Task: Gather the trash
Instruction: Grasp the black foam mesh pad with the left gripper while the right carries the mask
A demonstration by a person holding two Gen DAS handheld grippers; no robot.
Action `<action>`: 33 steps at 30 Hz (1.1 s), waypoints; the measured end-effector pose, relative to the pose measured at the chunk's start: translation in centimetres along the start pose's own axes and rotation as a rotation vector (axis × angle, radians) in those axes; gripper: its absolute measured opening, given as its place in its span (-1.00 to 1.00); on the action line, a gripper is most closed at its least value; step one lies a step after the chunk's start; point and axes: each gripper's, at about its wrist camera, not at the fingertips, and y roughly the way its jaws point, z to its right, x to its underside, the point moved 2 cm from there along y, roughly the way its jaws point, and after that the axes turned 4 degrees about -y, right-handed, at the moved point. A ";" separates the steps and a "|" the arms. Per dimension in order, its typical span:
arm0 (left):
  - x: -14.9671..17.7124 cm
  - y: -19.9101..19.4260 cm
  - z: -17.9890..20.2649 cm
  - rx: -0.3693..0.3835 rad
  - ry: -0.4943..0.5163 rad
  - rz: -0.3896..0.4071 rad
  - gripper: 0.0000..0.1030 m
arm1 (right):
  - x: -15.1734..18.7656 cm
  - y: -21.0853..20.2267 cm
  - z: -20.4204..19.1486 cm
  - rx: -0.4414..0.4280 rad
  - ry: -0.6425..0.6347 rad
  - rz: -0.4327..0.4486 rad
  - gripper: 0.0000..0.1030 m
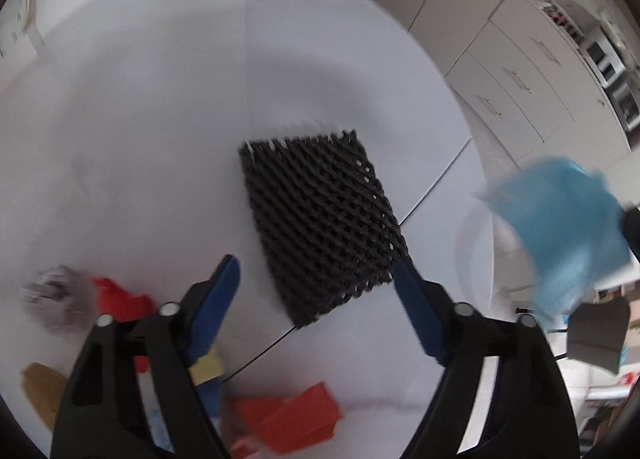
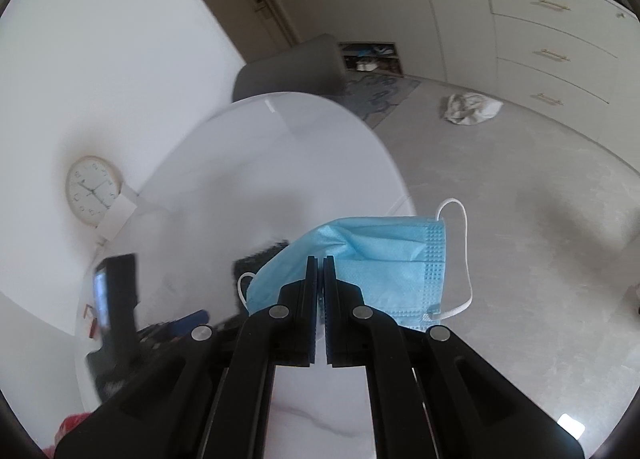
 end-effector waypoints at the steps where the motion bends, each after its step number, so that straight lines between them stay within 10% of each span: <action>1: -0.1 0.5 0.0 0.003 -0.009 -0.007 0.35 | 0.1 -0.4 0.7 0.008 0.002 0.003 -0.93; 9: -0.2 2.9 0.7 -0.025 -0.055 -0.005 0.16 | 0.5 -2.0 3.7 0.023 0.020 0.015 -0.93; 20: -0.3 2.5 -0.8 -0.049 -0.048 0.075 -0.82 | 2.2 -2.4 5.0 0.013 0.042 0.000 -0.93; 33: 0.4 -0.2 -1.7 -0.027 0.002 0.135 -0.94 | 3.7 -3.7 5.4 0.023 0.063 0.009 -0.93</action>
